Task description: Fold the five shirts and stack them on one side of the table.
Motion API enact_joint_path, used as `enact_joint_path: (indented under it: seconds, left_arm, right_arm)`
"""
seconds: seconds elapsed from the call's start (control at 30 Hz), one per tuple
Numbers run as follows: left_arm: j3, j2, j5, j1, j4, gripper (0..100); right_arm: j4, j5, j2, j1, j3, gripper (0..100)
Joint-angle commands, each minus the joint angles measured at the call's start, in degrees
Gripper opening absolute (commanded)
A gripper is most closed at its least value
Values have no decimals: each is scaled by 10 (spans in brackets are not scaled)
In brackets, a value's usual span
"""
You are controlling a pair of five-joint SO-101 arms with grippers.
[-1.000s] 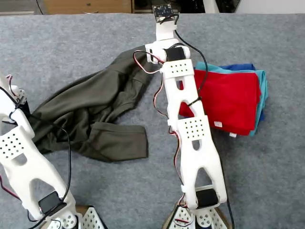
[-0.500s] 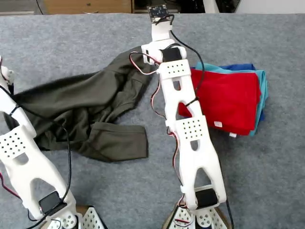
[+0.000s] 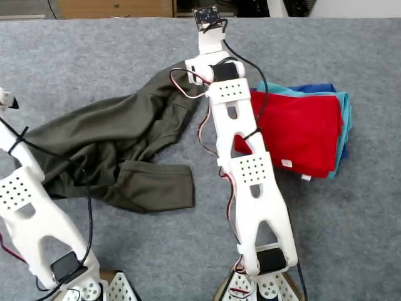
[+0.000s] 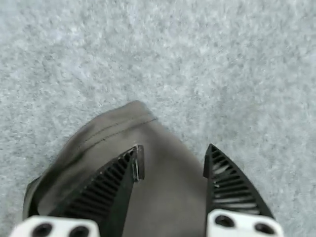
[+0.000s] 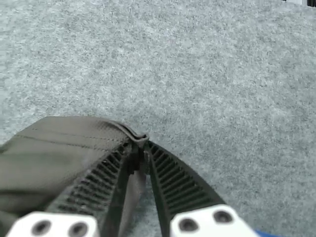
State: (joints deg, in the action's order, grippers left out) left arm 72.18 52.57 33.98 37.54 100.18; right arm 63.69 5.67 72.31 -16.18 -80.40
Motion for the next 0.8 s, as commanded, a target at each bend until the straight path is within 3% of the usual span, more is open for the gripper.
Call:
enact_joint_path:
  seconds: [0.0,0.13,0.27,0.53,0.77]
  left_arm:
    - [-18,-35,31,-33,5,213]
    - [-62,-26,71,-51,-16,213]
    - [-78,-1,107,-23,-28,213]
    - [-84,16,107,40,-31,213]
    - [-85,18,106,3,-29,213]
  right_arm:
    - [-7,-6,-8,-7,-30,2]
    - [-7,-6,-8,-7,-30,2]
    - [-7,-7,-7,-7,-30,2]
    - [-7,-25,-7,-8,-30,2]
    - [-7,-25,-7,-8,-30,2]
